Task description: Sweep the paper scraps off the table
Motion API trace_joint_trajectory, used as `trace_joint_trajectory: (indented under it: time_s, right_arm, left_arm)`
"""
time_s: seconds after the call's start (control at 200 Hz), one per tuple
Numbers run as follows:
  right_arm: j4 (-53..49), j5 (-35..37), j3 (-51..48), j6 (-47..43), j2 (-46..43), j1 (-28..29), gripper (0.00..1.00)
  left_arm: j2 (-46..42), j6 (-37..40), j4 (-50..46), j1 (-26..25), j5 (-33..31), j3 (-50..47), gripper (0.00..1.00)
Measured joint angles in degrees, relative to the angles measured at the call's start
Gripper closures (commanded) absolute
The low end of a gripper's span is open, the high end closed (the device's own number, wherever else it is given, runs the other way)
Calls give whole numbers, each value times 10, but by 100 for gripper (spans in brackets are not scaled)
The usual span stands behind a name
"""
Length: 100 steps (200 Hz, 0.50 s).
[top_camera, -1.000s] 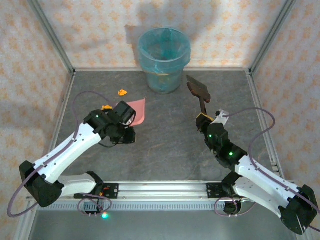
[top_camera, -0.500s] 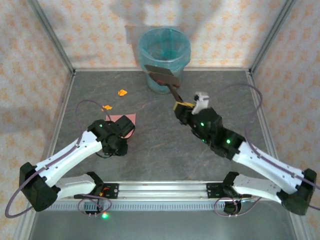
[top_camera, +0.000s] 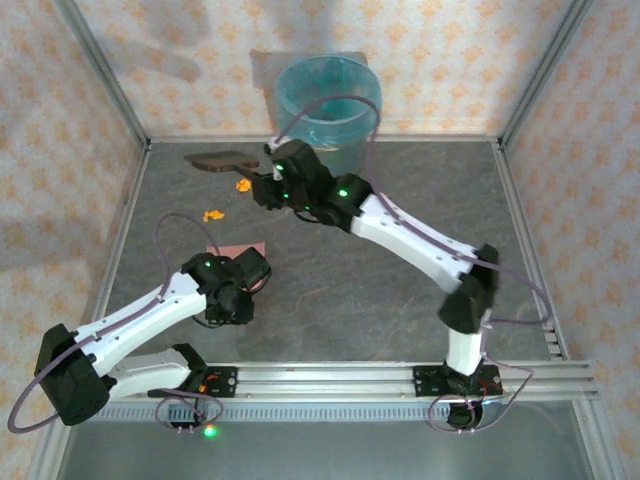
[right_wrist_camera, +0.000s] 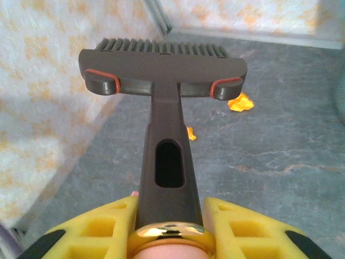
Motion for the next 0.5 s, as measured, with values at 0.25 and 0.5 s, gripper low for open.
trace_joint_trajectory:
  time_s: [0.25,0.5]
  right_arm:
    - [-162,-79,390,-70,292,0,100]
    - [-222,-125,526,-105,428,0,100]
  left_arm:
    - [-4,-37,37,-2,10,-45,100]
    - [19,-50,59,-4,18,-65,100]
